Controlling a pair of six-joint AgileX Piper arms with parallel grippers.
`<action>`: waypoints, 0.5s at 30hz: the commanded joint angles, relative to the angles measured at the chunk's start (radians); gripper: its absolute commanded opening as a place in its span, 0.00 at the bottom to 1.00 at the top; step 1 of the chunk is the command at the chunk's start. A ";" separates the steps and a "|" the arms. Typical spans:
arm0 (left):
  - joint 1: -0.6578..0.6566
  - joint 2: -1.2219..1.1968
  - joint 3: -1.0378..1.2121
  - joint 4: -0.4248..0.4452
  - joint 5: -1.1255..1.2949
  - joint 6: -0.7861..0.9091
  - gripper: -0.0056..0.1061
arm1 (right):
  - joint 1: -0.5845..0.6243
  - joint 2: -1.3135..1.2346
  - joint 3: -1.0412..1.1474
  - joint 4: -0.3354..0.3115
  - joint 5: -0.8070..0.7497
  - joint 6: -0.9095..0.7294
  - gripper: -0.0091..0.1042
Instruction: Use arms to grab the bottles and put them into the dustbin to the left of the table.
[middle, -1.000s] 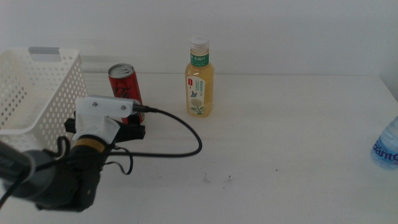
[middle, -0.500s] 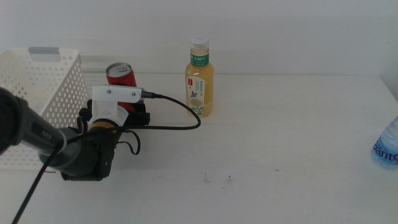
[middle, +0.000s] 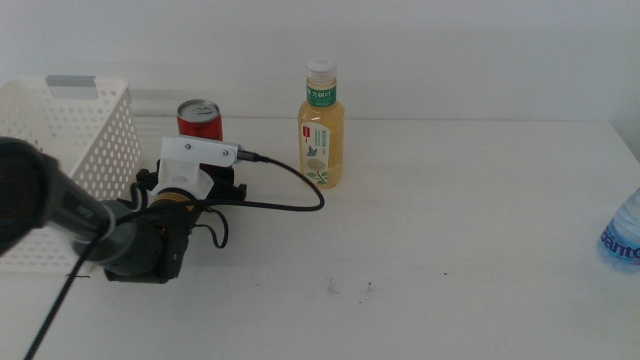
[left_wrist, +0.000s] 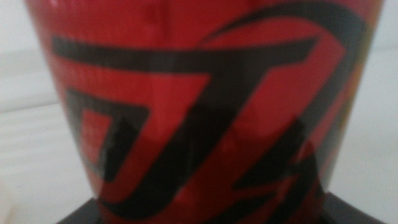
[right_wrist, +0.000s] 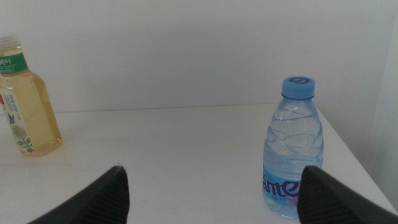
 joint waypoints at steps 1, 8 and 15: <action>-0.008 -0.088 0.034 0.006 0.023 0.083 0.37 | -0.002 -0.004 0.003 -0.007 -0.009 -0.006 0.85; -0.028 -0.521 0.114 -0.089 0.650 0.080 0.05 | -0.002 -0.004 0.003 -0.007 -0.009 -0.006 0.85; 0.098 -0.721 -0.107 -0.064 1.402 0.128 0.04 | -0.002 -0.004 0.003 -0.007 -0.009 -0.006 0.85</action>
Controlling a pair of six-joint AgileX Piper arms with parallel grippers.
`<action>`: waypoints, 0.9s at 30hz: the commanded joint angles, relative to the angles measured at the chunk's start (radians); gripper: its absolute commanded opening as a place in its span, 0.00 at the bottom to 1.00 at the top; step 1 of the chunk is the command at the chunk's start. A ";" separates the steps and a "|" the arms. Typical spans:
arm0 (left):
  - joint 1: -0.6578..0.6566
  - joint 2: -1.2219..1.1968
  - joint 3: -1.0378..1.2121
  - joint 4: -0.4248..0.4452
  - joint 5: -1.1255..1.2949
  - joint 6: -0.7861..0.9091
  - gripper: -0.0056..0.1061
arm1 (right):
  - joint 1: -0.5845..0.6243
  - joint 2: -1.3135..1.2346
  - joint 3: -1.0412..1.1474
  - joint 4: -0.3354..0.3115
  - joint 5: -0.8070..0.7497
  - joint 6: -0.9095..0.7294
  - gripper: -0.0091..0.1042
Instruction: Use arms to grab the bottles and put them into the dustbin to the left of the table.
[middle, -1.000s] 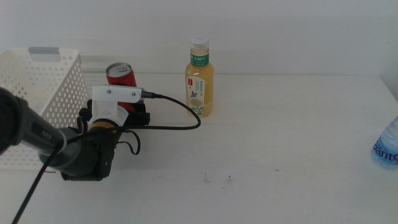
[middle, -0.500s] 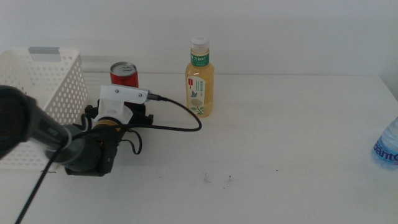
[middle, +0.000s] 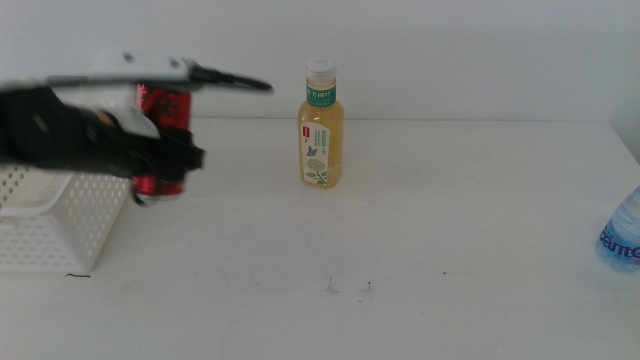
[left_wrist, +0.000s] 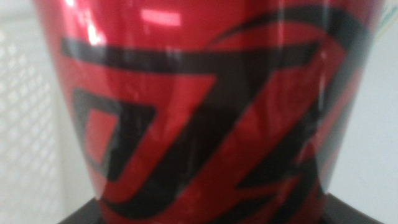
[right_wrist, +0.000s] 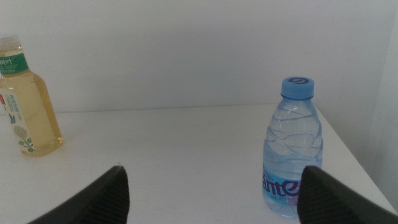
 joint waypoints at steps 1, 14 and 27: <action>0.057 -0.025 -0.117 0.008 0.226 0.036 0.04 | -0.002 -0.004 0.003 -0.007 -0.009 -0.006 0.85; 0.428 0.144 -0.625 0.105 0.757 0.134 0.04 | -0.002 -0.004 0.003 -0.007 -0.009 -0.006 0.85; 0.522 0.470 -0.748 0.097 0.734 0.190 0.11 | -0.002 -0.004 0.003 -0.007 -0.009 -0.006 0.85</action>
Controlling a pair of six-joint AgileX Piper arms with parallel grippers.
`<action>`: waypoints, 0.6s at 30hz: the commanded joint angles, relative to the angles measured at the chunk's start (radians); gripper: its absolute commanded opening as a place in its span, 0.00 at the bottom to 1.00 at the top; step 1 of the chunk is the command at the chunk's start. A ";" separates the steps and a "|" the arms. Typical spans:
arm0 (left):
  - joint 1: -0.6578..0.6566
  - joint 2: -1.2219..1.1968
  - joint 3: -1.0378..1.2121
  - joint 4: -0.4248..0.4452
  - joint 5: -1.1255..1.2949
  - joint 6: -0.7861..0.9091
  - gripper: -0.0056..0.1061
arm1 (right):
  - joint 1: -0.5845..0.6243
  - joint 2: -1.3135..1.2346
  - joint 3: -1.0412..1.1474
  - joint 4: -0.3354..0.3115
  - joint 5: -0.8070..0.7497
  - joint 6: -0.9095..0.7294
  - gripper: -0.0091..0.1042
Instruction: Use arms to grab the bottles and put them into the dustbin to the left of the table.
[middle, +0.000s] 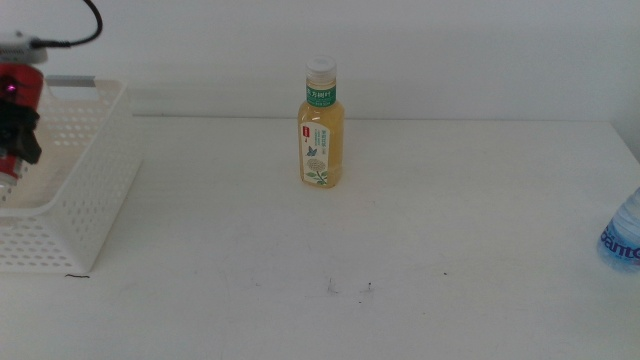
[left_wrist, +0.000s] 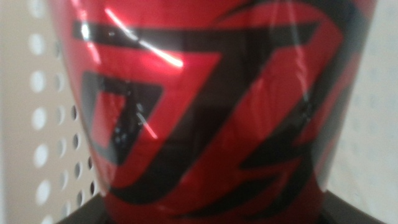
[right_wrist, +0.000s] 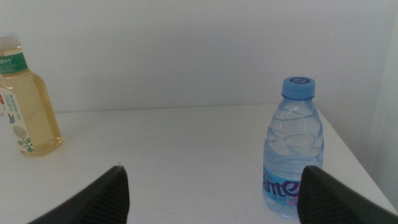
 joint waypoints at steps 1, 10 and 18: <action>0.002 0.017 -0.017 0.002 -0.038 0.001 0.14 | -0.002 -0.004 0.003 -0.007 -0.009 -0.006 0.85; 0.000 0.058 -0.015 0.036 -0.041 0.001 0.84 | -0.002 -0.004 0.003 -0.007 -0.009 -0.006 0.85; -0.084 -0.113 -0.011 0.072 0.010 -0.056 0.89 | -0.002 -0.004 0.003 -0.007 -0.009 -0.006 0.85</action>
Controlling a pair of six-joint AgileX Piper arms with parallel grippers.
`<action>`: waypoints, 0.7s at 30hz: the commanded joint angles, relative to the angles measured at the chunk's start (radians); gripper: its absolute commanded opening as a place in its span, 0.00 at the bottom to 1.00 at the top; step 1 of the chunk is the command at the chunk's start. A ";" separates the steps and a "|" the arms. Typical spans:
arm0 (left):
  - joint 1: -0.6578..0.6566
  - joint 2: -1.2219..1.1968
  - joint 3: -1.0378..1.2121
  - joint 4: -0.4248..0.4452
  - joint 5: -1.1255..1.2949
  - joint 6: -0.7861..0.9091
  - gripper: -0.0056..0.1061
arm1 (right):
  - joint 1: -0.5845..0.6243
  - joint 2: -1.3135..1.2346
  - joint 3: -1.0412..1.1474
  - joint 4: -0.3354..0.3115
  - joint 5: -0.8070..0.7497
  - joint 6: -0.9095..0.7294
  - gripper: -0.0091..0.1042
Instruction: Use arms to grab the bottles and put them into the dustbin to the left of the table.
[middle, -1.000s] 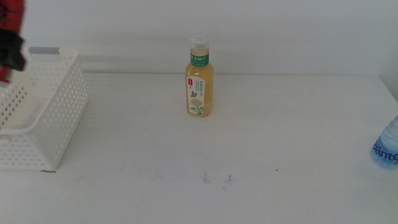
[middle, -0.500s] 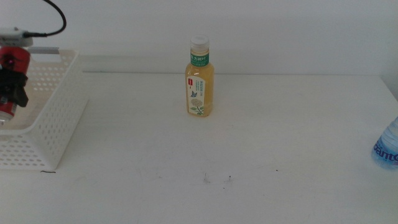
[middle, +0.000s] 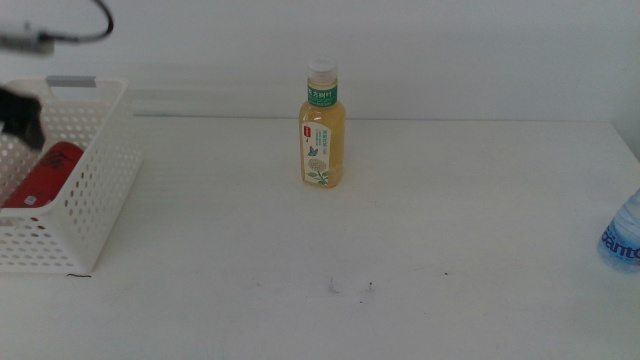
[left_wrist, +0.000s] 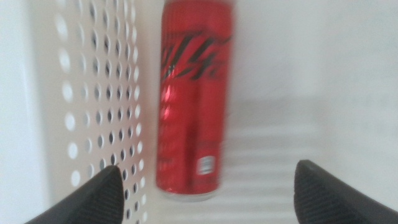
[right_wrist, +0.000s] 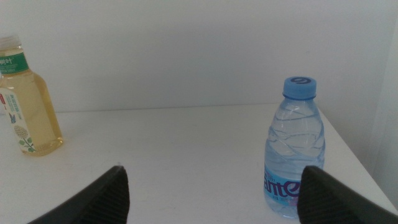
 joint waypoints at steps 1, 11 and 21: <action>-0.053 -0.104 0.002 -0.034 0.003 -0.022 0.89 | -0.002 -0.004 0.003 -0.007 -0.009 -0.006 0.85; -0.425 -0.570 0.591 -0.174 -0.681 -0.029 0.89 | -0.002 -0.004 0.003 -0.007 -0.009 -0.006 0.85; -0.707 -0.675 1.332 -0.115 -1.794 -0.114 0.89 | -0.002 -0.004 0.003 -0.007 -0.009 -0.006 0.85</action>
